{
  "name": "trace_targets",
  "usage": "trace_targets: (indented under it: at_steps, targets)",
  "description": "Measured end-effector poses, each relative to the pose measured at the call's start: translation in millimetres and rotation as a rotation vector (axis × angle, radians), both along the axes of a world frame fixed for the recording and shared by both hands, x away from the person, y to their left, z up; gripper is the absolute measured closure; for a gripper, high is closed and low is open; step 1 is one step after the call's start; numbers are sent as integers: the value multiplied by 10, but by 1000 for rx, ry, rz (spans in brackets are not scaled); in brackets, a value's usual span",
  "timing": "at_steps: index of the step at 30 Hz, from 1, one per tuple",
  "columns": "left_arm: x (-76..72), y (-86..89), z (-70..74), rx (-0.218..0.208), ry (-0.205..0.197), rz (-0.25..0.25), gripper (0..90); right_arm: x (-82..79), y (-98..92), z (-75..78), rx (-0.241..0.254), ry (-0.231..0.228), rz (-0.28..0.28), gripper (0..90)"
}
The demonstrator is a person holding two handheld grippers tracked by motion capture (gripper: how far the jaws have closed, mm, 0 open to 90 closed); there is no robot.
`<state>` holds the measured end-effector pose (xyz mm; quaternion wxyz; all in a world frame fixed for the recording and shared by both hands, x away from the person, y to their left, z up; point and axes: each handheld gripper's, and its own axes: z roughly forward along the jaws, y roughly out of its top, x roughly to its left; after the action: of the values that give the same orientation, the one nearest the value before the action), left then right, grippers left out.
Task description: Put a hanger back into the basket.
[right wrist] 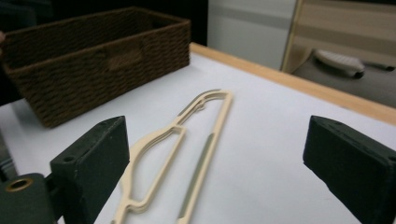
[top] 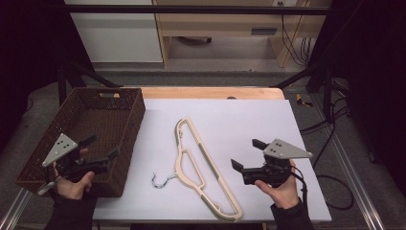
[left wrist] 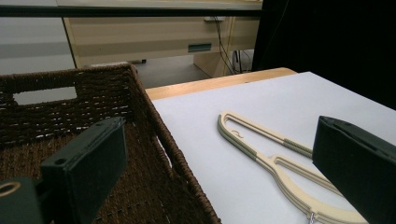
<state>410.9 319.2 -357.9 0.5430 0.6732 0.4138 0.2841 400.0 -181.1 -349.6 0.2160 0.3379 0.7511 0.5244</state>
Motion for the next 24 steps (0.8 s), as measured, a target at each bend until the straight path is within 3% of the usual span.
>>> trace_targets:
  at_steps: [1,6,8,10,13,17,24]
  targets:
    - [0,0,0,0,0,-2,28,-12,128,-26,-19,28,28,96]
    - [-3,-7,0,6,0,-1,28,-73,399,-83,-76,93,80,132]
    - [-8,-12,-1,9,0,-5,28,-83,444,-104,-77,106,92,140]
    - [-10,-19,-1,13,0,-5,28,-81,526,-160,-86,147,111,156]
    - [-14,-26,-2,16,-1,-8,28,-49,624,-280,-119,192,108,195]
    - [-25,-16,9,13,-4,-8,32,-45,744,-482,-162,288,130,263]
    - [-31,-35,14,15,-7,-10,33,-83,912,-723,-230,378,142,382]
